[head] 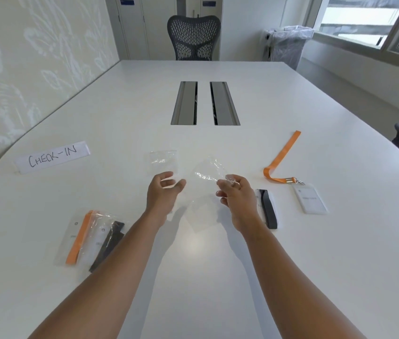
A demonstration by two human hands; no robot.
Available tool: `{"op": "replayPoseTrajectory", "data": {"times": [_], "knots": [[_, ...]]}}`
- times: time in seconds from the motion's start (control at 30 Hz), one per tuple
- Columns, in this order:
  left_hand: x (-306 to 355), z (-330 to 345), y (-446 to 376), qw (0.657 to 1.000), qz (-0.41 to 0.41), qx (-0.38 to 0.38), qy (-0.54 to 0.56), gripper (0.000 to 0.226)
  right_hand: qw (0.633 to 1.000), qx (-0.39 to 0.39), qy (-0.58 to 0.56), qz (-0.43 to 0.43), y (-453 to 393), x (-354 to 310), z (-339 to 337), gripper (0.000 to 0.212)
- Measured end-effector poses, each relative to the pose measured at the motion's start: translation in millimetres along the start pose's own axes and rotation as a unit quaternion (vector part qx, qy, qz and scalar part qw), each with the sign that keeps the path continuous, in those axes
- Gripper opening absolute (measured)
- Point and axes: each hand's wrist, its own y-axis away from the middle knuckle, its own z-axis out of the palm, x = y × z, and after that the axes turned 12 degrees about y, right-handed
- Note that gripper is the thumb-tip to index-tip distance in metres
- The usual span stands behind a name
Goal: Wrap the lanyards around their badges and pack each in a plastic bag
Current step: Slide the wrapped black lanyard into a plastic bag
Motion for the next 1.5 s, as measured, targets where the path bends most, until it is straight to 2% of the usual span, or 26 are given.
{"op": "replayPoseTrajectory", "data": {"times": [0.07,0.1,0.23,0.4,0.5,0.63,0.7,0.9,1.1,1.2,1.33,1.5], "knots": [[-5.9,6.4,14.7,0.996,0.008,0.089,-0.006,0.041,1.0,0.018,0.003,-0.011,8.9,5.1,0.6,0.011],[-9.3,9.1,22.5,0.995,0.014,0.099,-0.003,0.041,1.0,0.026,0.0,-0.016,14.4,8.2,1.1,0.011],[-25.7,20.6,53.6,0.999,0.027,-0.014,-0.009,0.038,0.999,0.04,0.008,-0.029,35.8,24.0,5.3,0.007],[-35.3,31.8,77.6,0.994,0.036,-0.102,0.023,0.044,0.983,0.051,0.15,-0.09,53.7,40.8,3.7,0.008],[-40.6,31.9,84.2,0.993,0.043,-0.106,0.036,0.042,0.973,0.04,0.187,-0.127,57.8,46.5,3.0,0.007],[-48.7,26.5,89.3,0.991,0.08,-0.096,0.042,0.016,0.955,0.023,0.24,-0.172,61.1,56.3,2.8,0.01],[-50.0,23.1,88.8,0.989,0.09,-0.11,0.049,0.01,0.951,0.019,0.25,-0.18,63.1,58.6,3.7,0.009],[-54.6,16.6,88.8,0.988,0.098,-0.113,0.047,0.02,0.944,0.031,0.247,-0.217,65.6,61.0,3.2,0.011],[-53.5,16.5,93.8,0.984,0.124,-0.12,0.049,0.007,0.928,0.066,0.246,-0.271,64.9,61.6,1.1,0.013],[-53.5,16.0,94.3,0.984,0.129,-0.115,0.042,0.005,0.923,0.057,0.247,-0.289,68.2,61.1,0.8,0.017],[-53.9,17.2,95.1,0.985,0.119,-0.119,0.028,0.006,0.935,0.035,0.218,-0.276,70.8,57.8,-0.4,0.016],[-54.8,20.0,98.4,0.98,0.122,-0.154,0.014,0.009,0.945,0.043,0.217,-0.24,66.7,60.8,0.6,0.014]]}}
